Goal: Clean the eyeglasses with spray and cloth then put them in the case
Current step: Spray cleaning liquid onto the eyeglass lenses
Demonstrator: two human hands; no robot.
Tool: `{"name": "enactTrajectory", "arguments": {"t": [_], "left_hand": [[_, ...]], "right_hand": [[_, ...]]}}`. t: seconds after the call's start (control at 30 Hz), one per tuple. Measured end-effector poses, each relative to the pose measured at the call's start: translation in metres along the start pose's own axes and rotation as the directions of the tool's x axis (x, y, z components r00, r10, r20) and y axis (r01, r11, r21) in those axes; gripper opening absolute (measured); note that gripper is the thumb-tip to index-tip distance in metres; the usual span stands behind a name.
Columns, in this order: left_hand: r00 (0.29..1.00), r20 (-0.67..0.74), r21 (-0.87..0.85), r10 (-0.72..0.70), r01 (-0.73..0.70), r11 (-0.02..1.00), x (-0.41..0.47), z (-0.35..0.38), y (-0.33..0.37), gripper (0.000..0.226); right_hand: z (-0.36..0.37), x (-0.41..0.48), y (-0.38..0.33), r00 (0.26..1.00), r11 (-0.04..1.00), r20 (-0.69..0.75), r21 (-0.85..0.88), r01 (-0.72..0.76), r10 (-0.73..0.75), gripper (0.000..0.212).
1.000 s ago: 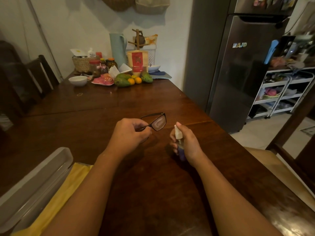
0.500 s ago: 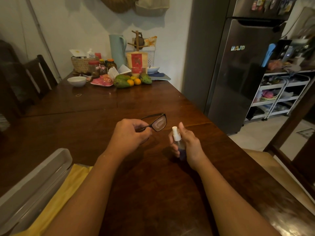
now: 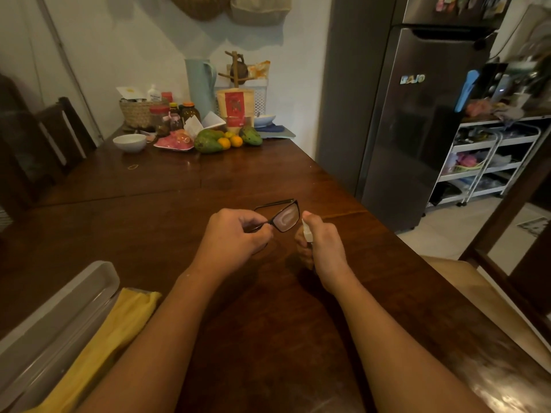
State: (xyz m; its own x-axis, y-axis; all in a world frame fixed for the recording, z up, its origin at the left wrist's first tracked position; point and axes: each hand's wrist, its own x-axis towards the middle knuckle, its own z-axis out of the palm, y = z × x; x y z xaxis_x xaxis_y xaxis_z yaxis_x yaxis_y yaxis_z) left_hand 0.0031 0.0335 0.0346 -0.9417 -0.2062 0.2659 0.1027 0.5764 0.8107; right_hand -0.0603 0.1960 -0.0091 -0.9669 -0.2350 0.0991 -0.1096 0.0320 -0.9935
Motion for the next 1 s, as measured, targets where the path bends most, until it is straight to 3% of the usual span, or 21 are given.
{"name": "enactTrajectory", "arguments": {"t": [0.17, 0.5, 0.63, 0.73, 1.0], "left_hand": [[1.000, -0.011, 0.028, 0.002, -0.002, 1.000, -0.001, 0.006, 0.003, 0.019], [1.000, -0.015, 0.056, 0.014, -0.013, 0.998, -0.004, 0.008, 0.008, 0.026], [0.999, 0.002, 0.007, -0.042, 0.042, 0.999, -0.004, 0.004, 0.013, 0.023], [0.995, 0.031, -0.044, -0.097, 0.098, 0.994, -0.003, 0.001, 0.016, 0.019], [0.973, 0.050, -0.348, -0.226, 0.229, 0.909, -0.002, -0.007, 0.015, 0.017]], "right_hand": [[0.000, 0.004, 0.000, 0.988, 1.000, -0.151, -0.022, 0.022, -0.025, 0.050], [0.004, 0.006, 0.002, 0.984, 0.992, -0.164, -0.109, 0.058, -0.076, 0.045], [0.001, 0.006, 0.003, 0.983, 0.999, -0.183, -0.039, 0.025, -0.032, 0.049], [-0.004, 0.004, 0.001, 0.994, 0.999, -0.112, 0.047, 0.011, -0.006, 0.049], [0.012, -0.005, -0.002, 0.992, 0.998, 0.107, -0.020, 0.065, -0.063, 0.053]]}}
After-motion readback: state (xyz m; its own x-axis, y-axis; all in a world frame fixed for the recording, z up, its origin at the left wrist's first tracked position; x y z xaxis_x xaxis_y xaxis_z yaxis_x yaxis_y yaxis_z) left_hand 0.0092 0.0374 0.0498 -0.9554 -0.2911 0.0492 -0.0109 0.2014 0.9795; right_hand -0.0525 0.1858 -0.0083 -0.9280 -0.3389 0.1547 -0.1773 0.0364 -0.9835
